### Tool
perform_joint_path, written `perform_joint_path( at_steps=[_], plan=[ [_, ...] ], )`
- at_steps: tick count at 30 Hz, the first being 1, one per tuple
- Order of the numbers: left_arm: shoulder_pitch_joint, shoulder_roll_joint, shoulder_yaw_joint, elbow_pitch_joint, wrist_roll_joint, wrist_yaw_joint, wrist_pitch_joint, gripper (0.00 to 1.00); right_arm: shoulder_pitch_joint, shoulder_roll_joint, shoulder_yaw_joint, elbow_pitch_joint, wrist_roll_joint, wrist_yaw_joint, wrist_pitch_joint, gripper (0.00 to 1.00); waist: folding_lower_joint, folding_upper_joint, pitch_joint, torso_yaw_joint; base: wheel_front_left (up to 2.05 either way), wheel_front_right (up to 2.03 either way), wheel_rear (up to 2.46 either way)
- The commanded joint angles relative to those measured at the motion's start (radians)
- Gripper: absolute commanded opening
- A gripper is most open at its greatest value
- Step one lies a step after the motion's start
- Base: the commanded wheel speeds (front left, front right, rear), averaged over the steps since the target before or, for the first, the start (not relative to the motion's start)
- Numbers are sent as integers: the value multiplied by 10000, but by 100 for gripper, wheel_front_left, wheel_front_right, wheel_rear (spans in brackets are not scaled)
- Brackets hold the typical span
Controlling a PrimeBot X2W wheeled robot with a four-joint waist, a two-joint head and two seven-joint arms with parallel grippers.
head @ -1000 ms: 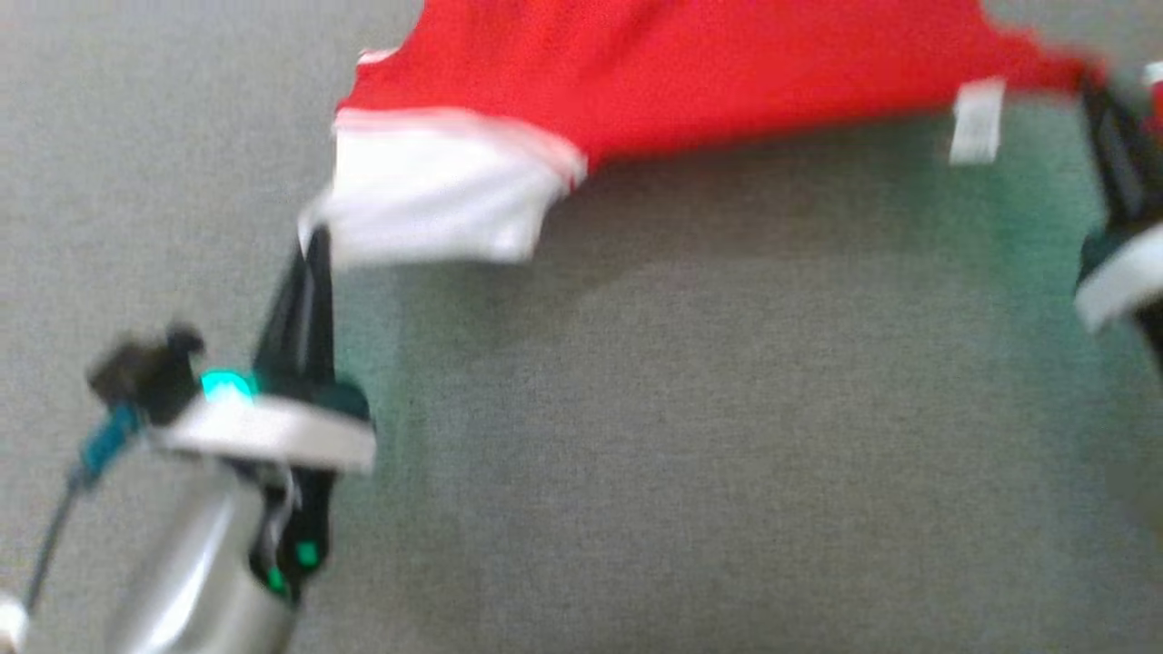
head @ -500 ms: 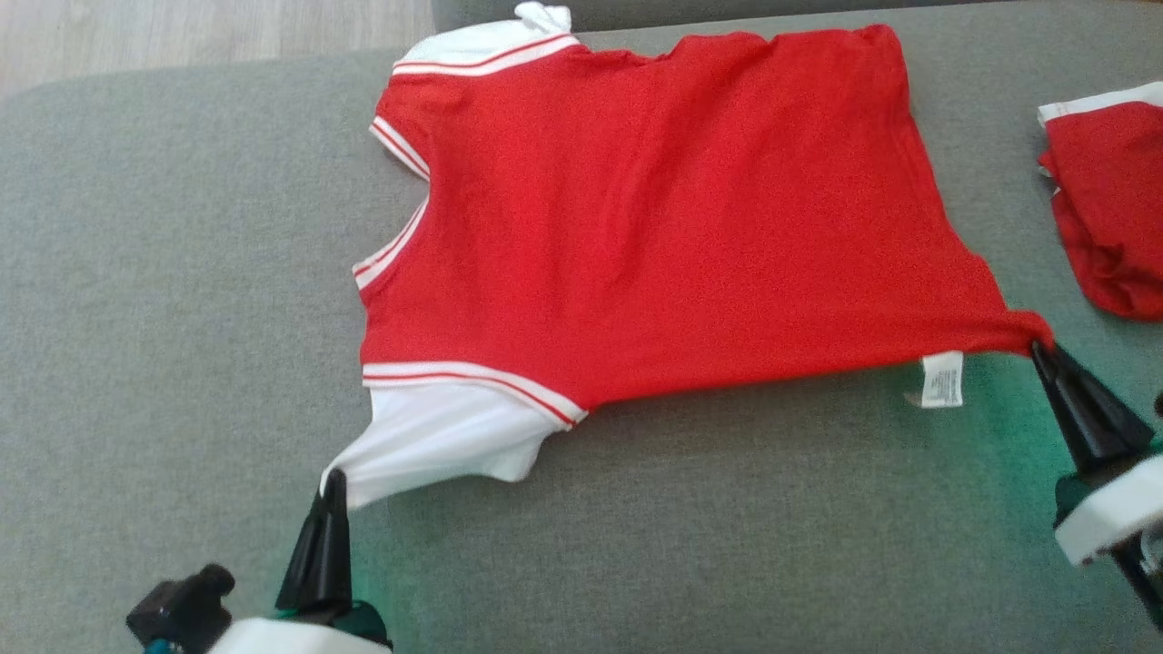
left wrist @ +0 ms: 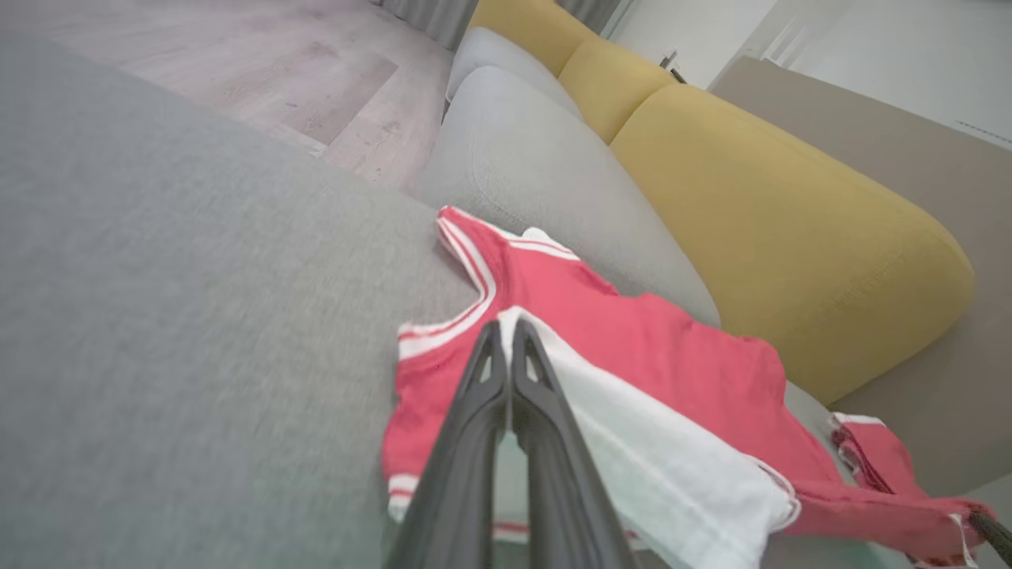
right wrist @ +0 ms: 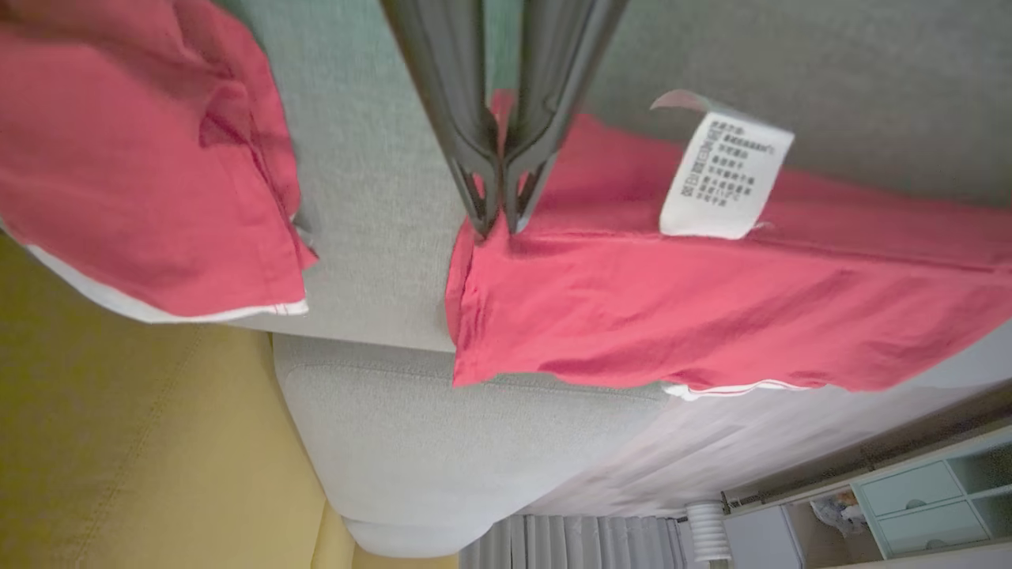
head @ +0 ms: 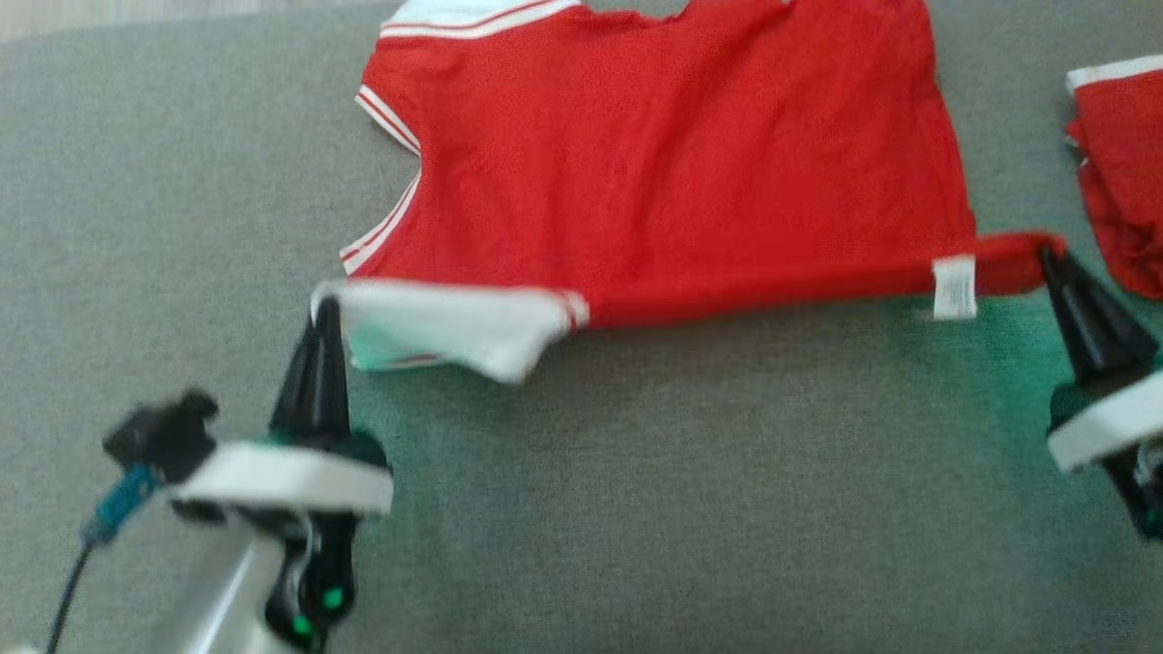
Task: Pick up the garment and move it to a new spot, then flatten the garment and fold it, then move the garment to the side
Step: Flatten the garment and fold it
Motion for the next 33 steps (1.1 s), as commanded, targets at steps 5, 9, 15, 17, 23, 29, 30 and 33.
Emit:
perform_joint_path(
  at_steps=[5,9,15,17,23,29,30,33],
  plan=[
    [-2384,-65,524,631,140,-165,205,0,-1521,-298,512,439,202,-9,-73,0,-1,-1,814,14,0,0,0],
    [-3494,-41,509,1218,230,-379,325,0,-2377,-263,859,894,224,-9,-164,0,-1,-1,1205,-3,0,0,0],
    [-4440,4,489,1932,375,-572,298,100,-3322,-157,1249,1486,247,-9,-283,100,-1,-1,1647,6,0,0,0],
    [-4529,35,465,2034,504,-568,185,100,-3447,-85,1212,1564,251,-9,-298,100,-1,-1,1687,7,0,0,0],
    [-4294,193,136,2314,1668,-350,-834,100,-3555,303,763,1288,46,-9,-321,100,-1,-1,1684,7,0,0,0],
    [-3117,230,-381,2584,3718,855,-1225,100,-2686,668,65,798,-238,-9,-323,100,-1,-1,1343,-26,0,0,0],
    [-2993,228,-417,2684,3927,1049,-1232,100,-2584,708,20,751,-259,-9,-324,100,-1,-1,1314,-42,0,0,0],
    [-2715,182,-480,3128,4206,1468,-1235,100,-2364,804,-64,654,-289,-9,-324,100,-1,-1,1260,-95,0,0,0]
  ],
)
